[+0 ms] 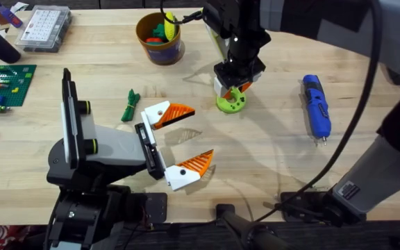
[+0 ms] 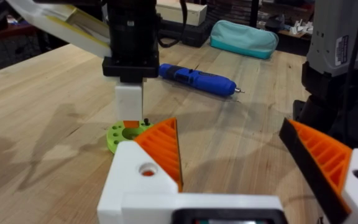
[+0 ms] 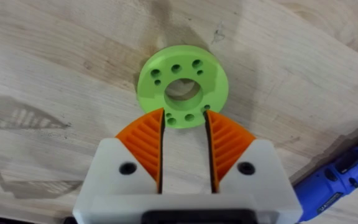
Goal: Pick up the gripper from the table and insert it into the empty holder that is missing its gripper. Then pick up a screw, insert it into the mounting hole, and use the screwdriver to tighten it. Finally, clean up the table by picking up the vegetable and placing it into the bucket.
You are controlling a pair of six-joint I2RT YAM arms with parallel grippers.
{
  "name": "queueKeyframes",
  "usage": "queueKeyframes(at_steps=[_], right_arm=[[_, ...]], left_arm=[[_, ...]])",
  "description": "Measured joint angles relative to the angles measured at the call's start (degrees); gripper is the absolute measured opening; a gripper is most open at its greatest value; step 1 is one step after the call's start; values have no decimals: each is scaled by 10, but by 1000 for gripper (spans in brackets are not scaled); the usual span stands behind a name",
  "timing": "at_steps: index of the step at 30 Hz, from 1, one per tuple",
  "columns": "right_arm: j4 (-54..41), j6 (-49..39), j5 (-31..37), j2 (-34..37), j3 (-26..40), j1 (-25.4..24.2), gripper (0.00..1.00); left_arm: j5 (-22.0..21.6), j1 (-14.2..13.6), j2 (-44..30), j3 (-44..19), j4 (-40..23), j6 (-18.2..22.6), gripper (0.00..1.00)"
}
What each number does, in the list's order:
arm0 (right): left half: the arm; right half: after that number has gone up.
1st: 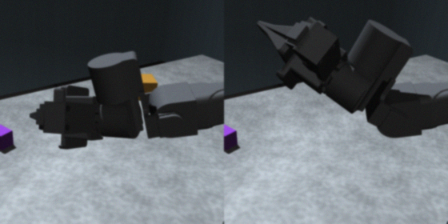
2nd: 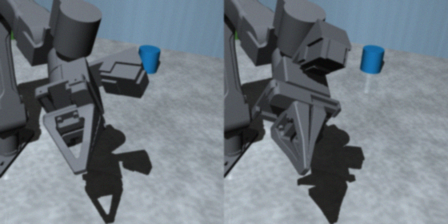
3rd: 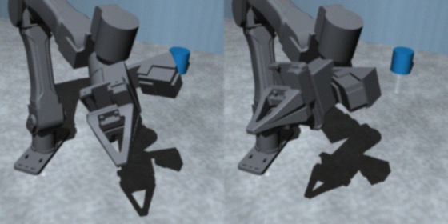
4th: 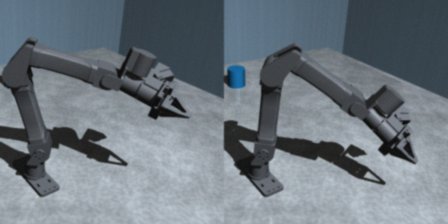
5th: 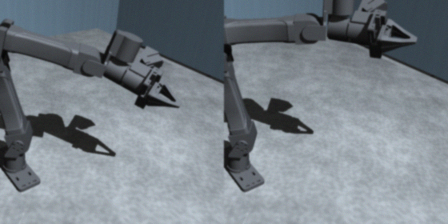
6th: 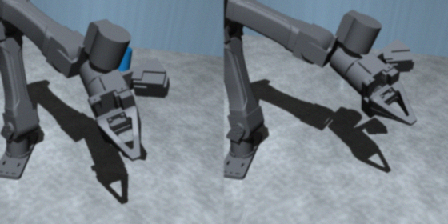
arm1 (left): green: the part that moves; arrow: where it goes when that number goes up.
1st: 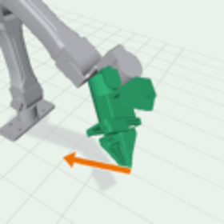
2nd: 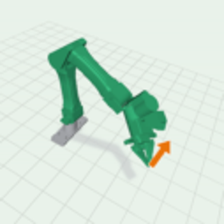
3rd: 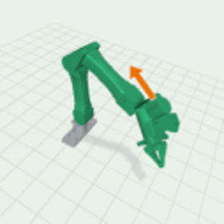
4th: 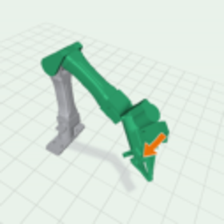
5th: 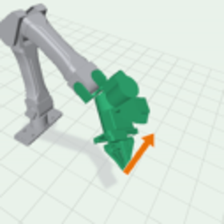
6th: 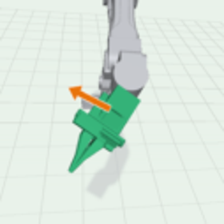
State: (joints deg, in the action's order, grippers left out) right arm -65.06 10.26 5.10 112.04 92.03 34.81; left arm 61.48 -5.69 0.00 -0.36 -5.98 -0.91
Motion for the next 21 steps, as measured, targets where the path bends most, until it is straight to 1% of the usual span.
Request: queueKeyframes(at_steps=[7,17,21], right_arm=[[9,0,0,2,0,0,378],[10,0,0,-52,-1,-5,378],[34,0,0,-84,-32,-16,378]], left_arm=[[1,0,0,0,2,0,990],[1,0,0,0,2,0,990],[1,0,0,0,2,0,990]])
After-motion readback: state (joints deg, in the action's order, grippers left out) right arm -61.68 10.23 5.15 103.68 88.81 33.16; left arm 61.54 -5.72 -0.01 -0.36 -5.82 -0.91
